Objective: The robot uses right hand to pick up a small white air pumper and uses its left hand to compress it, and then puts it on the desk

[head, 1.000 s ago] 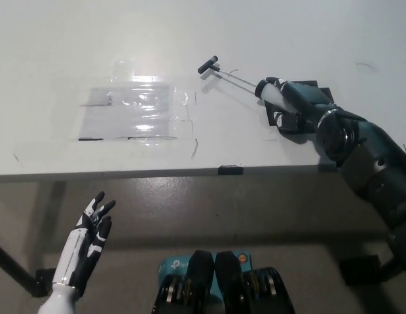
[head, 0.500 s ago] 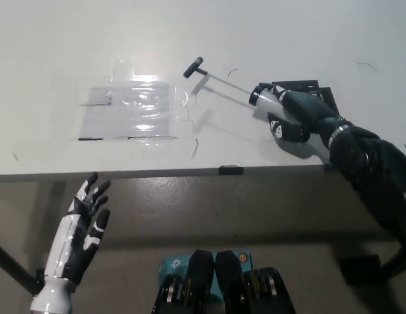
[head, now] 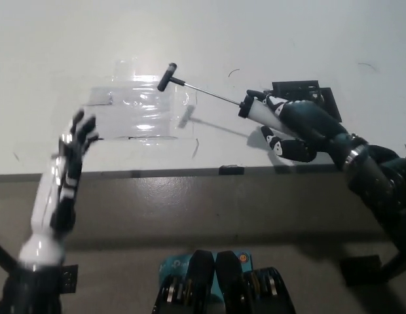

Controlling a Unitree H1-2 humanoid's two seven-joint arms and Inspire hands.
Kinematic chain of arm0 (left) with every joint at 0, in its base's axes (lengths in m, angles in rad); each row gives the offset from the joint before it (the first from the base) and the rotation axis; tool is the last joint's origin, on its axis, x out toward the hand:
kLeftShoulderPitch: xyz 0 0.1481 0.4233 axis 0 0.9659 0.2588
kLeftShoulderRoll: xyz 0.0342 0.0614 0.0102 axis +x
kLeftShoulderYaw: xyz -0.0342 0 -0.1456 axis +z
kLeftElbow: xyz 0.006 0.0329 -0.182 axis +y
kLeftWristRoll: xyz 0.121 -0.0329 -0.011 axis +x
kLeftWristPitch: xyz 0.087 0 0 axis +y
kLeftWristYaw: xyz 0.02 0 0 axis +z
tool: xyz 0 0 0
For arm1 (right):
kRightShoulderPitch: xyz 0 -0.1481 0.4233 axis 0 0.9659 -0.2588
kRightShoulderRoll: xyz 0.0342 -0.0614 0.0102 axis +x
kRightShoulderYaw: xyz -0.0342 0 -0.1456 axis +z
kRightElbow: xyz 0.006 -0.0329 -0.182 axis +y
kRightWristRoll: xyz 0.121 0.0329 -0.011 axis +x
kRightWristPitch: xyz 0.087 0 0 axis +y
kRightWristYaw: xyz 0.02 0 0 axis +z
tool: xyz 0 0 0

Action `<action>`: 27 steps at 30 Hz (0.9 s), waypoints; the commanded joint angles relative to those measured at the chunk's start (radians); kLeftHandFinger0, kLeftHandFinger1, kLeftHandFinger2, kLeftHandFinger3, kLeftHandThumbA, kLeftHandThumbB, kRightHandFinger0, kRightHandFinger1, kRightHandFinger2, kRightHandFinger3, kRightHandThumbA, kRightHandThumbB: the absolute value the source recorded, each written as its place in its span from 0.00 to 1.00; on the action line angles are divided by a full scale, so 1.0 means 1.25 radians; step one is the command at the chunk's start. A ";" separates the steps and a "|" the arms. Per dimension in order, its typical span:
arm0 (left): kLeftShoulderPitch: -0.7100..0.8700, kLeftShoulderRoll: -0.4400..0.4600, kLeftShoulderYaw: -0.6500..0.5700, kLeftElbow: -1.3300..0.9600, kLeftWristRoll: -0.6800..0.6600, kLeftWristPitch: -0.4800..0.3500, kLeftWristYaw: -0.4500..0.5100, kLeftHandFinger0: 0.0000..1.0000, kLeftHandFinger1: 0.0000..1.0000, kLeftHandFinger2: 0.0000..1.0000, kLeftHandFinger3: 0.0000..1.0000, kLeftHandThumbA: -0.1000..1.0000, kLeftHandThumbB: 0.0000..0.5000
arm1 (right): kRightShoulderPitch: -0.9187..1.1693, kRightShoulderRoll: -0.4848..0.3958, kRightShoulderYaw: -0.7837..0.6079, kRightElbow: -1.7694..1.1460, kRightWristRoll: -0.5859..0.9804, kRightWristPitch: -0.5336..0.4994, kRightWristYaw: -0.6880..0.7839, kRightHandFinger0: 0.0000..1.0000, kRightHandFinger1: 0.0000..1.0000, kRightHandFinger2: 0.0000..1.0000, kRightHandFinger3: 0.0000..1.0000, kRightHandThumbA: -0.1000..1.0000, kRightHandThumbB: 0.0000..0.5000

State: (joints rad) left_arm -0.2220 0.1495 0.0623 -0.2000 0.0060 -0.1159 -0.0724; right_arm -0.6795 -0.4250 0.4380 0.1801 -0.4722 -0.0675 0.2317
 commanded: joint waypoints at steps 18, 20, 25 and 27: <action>-0.283 -0.030 0.009 0.103 -0.030 0.118 0.012 1.00 1.00 1.00 1.00 1.00 0.34 | 0.049 -0.087 -0.081 -0.395 0.005 0.091 0.192 0.05 0.52 0.85 0.90 0.00 0.36; -0.284 -0.033 0.001 0.102 -0.012 0.116 0.014 1.00 1.00 1.00 1.00 1.00 0.33 | 0.049 -0.085 -0.080 -0.410 0.001 0.104 0.206 0.05 0.52 0.86 0.91 0.00 0.36; -0.267 -0.049 -0.029 0.092 0.010 0.088 0.009 1.00 1.00 1.00 1.00 1.00 0.29 | 0.056 -0.078 -0.083 -0.416 -0.001 0.099 0.213 0.00 0.45 0.82 0.87 0.00 0.34; -0.261 -0.052 -0.042 0.086 0.026 0.092 0.011 1.00 1.00 1.00 1.00 1.00 0.28 | 0.058 -0.077 -0.083 -0.417 -0.005 0.103 0.218 0.00 0.44 0.82 0.88 0.00 0.35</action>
State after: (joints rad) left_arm -0.5311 0.0874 0.0340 -0.0636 -0.0042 0.0157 -0.0715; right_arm -0.6000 -0.5099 0.3520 -0.3059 -0.4632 0.0504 0.4789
